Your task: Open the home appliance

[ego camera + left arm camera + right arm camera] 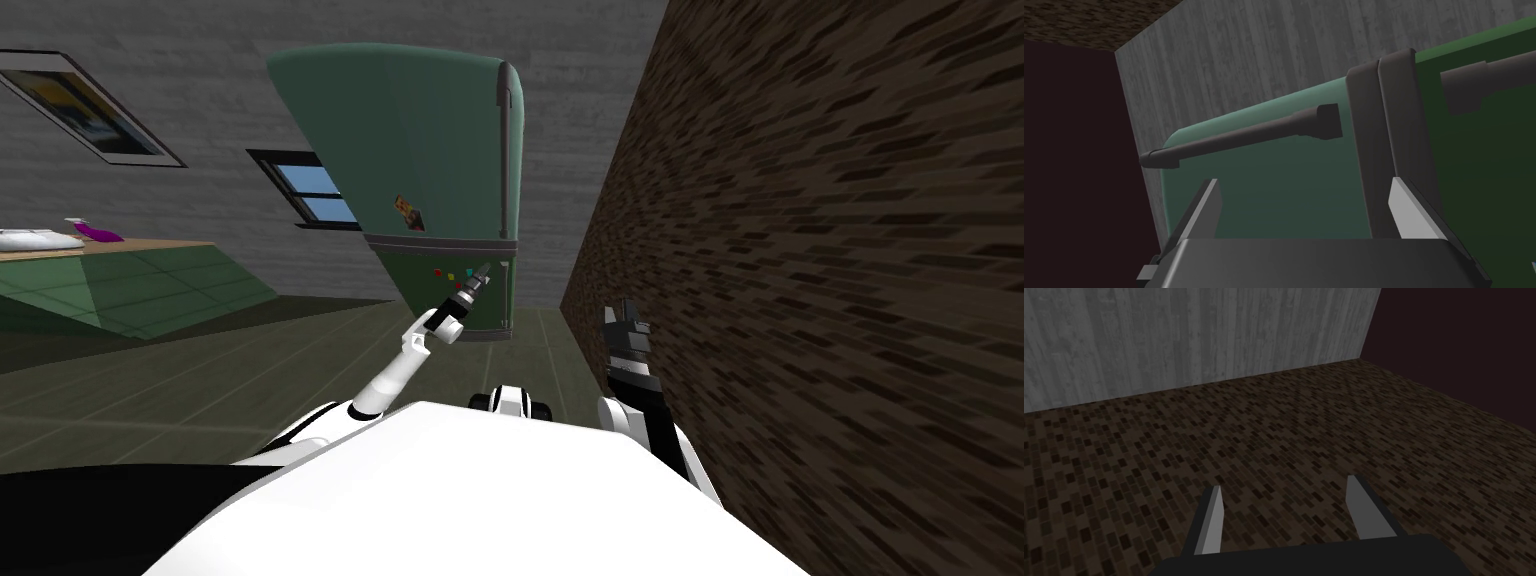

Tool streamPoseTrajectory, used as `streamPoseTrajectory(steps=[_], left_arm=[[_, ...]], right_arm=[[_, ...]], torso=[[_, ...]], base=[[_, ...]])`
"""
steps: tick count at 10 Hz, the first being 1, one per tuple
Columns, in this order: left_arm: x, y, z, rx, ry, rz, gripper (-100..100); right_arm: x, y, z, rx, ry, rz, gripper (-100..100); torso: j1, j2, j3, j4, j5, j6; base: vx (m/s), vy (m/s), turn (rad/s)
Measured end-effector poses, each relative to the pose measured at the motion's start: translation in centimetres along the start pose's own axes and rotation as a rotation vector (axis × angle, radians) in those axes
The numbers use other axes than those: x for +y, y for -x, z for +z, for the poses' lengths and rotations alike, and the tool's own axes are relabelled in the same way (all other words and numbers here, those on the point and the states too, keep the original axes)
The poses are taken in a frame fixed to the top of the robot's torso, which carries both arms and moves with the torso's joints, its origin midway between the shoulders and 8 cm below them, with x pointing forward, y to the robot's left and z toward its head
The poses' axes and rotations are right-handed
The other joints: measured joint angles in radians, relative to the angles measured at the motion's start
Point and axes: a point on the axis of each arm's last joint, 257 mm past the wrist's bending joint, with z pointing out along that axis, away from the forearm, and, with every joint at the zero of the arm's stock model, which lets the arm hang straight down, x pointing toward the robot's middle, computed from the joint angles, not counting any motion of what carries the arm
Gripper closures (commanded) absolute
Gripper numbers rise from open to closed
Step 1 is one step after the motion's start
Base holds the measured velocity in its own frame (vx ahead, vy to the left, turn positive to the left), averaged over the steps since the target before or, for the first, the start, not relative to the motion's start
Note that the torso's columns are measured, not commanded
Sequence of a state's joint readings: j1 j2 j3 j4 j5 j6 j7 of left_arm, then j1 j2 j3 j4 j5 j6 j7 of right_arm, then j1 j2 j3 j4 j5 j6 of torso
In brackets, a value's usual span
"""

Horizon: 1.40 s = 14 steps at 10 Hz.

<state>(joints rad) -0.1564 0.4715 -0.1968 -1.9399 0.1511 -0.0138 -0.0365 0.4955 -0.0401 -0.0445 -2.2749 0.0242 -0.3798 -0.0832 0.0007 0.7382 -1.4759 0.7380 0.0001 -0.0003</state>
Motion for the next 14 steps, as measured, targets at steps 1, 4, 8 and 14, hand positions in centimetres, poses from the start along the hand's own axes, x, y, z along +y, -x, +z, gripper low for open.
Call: streamPoseTrajectory(steps=[1, 4, 8, 14], left_arm=[[0.7, 0.2, 0.6, 0.012, 0.023, 0.017, -100], [1.8, 0.8, 2.1, 0.031, 0.074, 0.053, -100], [3.9, 2.6, 4.7, 0.047, 0.172, 0.129, -100], [6.5, 7.8, 6.7, 0.026, 0.312, 0.234, -100]], right_arm=[[0.0, 0.0, 0.0, 0.0, 0.0, 0.0, 0], [0.0, 0.0, 0.0, 0.0, 0.0, 0.0, 0], [0.0, 0.0, 0.0, 0.0, 0.0, 0.0, 0], [0.0, 0.0, 0.0, 0.0, 0.0, 0.0, 0]], torso=[[-0.001, 0.001, 0.0, 0.0, 0.0, 0.0], [0.0, 0.0, 0.0, 0.0, 0.0, 0.0], [-0.003, -0.001, 0.0, 0.0, -0.001, 0.0], [-0.001, 0.001, 0.0, 0.0, 0.0, 0.0]], base=[[0.019, -0.049, -0.029], [0.023, -0.05, -0.052], [0.029, -0.067, -0.056], [0.028, -0.051, -0.048]])
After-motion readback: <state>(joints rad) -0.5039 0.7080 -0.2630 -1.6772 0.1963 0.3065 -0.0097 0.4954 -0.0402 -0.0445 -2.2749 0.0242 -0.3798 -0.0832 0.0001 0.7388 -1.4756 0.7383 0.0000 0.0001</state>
